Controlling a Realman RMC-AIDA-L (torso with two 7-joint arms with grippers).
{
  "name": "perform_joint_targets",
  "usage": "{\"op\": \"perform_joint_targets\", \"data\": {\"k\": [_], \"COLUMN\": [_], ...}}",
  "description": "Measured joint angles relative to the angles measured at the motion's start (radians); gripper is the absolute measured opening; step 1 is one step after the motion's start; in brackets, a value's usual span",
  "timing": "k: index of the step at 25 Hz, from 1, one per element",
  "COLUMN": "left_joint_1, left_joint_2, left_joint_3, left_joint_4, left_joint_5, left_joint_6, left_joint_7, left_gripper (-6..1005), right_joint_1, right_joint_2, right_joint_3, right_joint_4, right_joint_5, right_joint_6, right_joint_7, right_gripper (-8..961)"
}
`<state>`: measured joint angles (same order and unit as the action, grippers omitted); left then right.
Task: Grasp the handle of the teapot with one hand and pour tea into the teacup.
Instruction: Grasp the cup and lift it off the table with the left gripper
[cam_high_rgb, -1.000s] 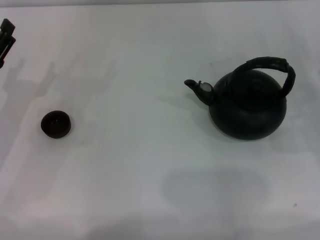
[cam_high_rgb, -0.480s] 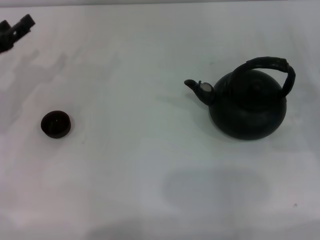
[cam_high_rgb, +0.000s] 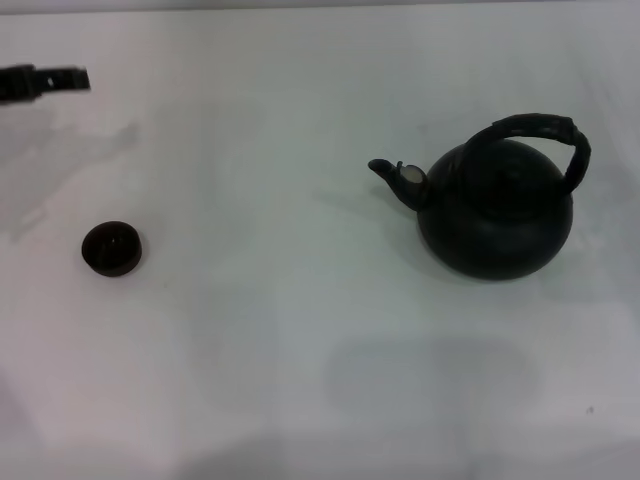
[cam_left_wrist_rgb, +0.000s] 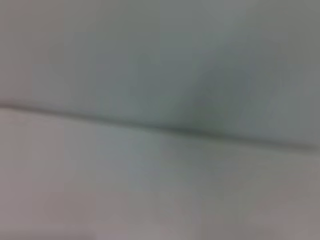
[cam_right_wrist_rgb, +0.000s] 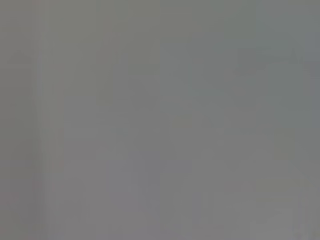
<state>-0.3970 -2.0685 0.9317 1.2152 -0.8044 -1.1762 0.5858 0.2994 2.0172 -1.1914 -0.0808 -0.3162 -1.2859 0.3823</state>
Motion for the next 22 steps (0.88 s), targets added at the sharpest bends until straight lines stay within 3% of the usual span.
{"op": "perform_joint_targets", "data": {"k": [8,22], "left_joint_1": [-0.031,-0.061], "left_joint_2": [0.000,-0.006], "left_joint_3": [0.063,0.220], "left_joint_4": [0.099,0.013], "left_joint_5": [0.165,0.260], "left_joint_6": [-0.164,-0.216], "left_joint_7": [-0.110,-0.165], "left_gripper": [882,885], "right_joint_1": [-0.003,-0.002], "right_joint_2": [0.003,0.005], "right_joint_3": [0.006,0.006], "right_joint_4": [0.009,0.011], "right_joint_5": [0.001,0.002], "right_joint_6": [-0.004,-0.004], "right_joint_7": [0.002,0.029], "right_gripper": [830,829]}}
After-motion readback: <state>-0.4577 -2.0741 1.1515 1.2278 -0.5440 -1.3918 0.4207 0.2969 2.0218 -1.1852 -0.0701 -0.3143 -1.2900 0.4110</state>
